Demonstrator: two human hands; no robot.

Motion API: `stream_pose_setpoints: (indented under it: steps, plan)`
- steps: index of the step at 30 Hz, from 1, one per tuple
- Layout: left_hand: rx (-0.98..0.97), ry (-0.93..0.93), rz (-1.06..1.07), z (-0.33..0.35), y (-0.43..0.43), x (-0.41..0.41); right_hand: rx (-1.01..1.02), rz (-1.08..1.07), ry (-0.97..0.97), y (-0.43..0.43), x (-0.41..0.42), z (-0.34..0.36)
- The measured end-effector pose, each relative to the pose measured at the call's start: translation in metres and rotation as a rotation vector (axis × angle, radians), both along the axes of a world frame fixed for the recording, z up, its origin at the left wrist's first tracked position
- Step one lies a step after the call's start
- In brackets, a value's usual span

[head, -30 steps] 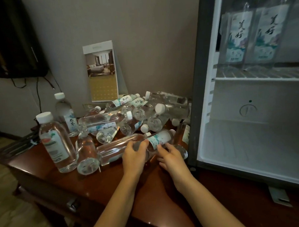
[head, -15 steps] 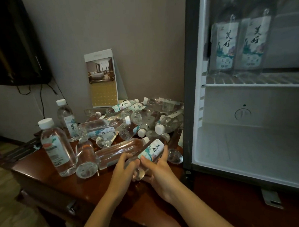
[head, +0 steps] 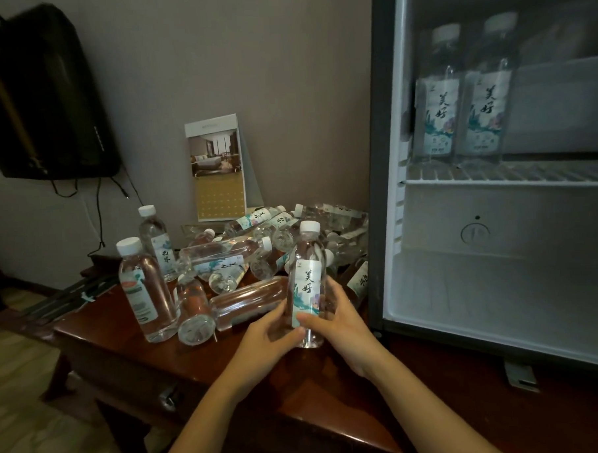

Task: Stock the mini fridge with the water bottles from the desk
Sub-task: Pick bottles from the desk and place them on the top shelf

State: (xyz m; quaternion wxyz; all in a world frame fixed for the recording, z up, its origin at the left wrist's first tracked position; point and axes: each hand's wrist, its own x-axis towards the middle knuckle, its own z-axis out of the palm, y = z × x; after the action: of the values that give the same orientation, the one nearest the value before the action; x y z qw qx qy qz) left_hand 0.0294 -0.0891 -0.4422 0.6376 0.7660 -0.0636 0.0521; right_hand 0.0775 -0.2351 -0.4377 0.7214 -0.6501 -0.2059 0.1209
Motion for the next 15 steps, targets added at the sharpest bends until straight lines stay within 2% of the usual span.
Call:
stream_pose_setpoints:
  steps: [5, 10, 15]
  plan:
    - [0.025, -0.075, -0.041, 0.012, -0.002, -0.008, -0.032, -0.077, -0.092, -0.012, -0.01, 0.017]
    - [0.021, -0.167, -0.06, 0.035, -0.019, -0.013, -0.101, -0.145, -0.274, -0.031, -0.023, 0.05]
    - [0.012, -0.262, -0.096, 0.061, -0.048, -0.01, -0.068, -0.199, -0.352, -0.057, -0.031, 0.08]
